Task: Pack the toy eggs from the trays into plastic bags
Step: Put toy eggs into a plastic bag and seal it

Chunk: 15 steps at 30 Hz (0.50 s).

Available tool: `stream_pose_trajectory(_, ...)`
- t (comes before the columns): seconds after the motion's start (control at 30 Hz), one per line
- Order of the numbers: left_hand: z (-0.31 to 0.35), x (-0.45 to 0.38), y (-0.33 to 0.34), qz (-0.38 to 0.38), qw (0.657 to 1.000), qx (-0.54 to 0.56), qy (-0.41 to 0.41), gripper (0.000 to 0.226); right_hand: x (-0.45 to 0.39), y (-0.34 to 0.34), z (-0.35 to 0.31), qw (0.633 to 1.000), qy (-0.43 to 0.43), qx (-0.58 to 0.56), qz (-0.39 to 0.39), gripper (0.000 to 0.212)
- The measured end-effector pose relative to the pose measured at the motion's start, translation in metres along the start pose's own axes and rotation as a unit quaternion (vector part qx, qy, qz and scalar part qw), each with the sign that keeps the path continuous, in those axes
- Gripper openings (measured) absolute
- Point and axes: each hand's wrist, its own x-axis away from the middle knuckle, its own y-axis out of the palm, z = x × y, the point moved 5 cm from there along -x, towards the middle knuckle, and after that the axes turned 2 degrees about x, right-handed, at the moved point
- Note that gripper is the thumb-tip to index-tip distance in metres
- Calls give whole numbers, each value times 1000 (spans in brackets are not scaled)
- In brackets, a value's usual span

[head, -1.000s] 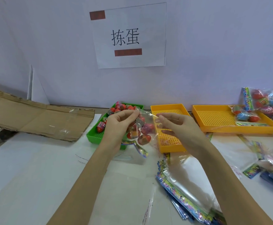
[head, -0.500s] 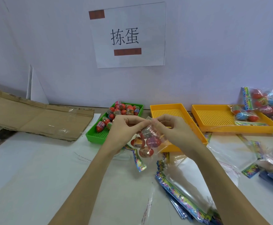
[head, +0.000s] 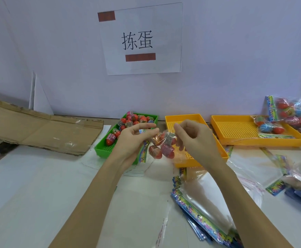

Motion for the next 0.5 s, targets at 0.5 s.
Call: stream_pose_trajectory(0.5, 19, 8, -3, 90, 974, 10, 207, 7, 0, -17, 6, 990, 41, -95, 94, 21)
